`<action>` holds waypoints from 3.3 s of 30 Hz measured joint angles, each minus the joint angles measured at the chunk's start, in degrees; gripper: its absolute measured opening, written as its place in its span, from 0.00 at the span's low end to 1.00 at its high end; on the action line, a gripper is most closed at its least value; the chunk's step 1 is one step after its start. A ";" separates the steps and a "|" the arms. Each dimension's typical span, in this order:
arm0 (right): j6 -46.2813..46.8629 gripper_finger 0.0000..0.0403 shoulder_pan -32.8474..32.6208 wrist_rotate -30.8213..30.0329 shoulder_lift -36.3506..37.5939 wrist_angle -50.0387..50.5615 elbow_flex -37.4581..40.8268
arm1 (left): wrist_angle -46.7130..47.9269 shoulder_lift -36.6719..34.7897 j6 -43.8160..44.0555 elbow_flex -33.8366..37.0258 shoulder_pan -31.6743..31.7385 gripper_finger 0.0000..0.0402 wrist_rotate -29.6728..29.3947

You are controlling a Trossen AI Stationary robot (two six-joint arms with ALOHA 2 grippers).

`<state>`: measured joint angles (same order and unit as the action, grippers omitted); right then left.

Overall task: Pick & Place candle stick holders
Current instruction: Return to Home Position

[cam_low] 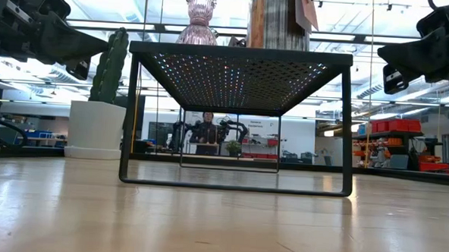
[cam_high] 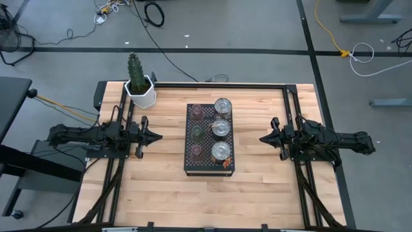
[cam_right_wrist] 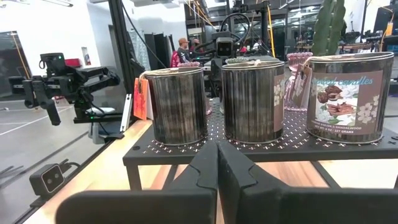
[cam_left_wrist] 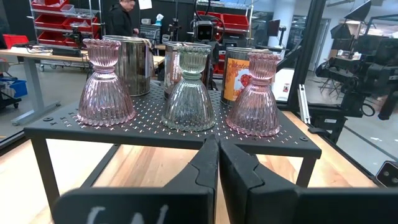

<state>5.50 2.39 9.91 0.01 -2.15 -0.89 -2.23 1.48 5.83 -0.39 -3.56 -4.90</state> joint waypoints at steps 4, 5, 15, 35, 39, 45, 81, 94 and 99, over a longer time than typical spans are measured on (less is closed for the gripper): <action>0.00 0.00 0.00 0.00 0.00 0.00 0.00 | 0.01 0.00 0.01 0.00 0.00 0.05 0.01; 0.00 0.00 0.00 0.00 0.00 0.00 0.00 | 0.01 0.00 0.01 0.01 -0.01 0.05 0.01; 0.00 0.00 0.01 -0.01 0.00 0.00 0.00 | 0.01 0.00 0.00 0.01 0.01 0.05 0.01; 0.00 0.03 0.00 0.00 0.00 0.02 0.00 | 0.01 0.00 0.01 0.00 0.00 0.05 0.00; 0.00 0.03 0.02 0.00 0.00 0.00 0.00 | 0.01 0.00 0.00 0.01 0.01 0.05 -0.01; 0.00 0.03 0.02 0.00 0.00 0.00 0.00 | 0.00 0.00 0.01 0.00 -0.01 0.05 0.00; 0.00 0.03 0.02 0.00 0.00 0.00 0.00 | -0.01 0.00 0.02 0.01 -0.01 0.05 0.01; -0.02 0.03 0.00 0.00 0.00 0.00 0.00 | 0.01 0.00 0.02 0.01 0.00 0.05 0.00; -0.01 0.03 0.01 0.00 0.00 0.00 0.00 | 0.01 0.00 0.02 0.01 -0.01 0.05 0.01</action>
<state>5.49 2.40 9.91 0.01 -2.15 -0.89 -2.22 1.48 5.85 -0.38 -3.57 -4.89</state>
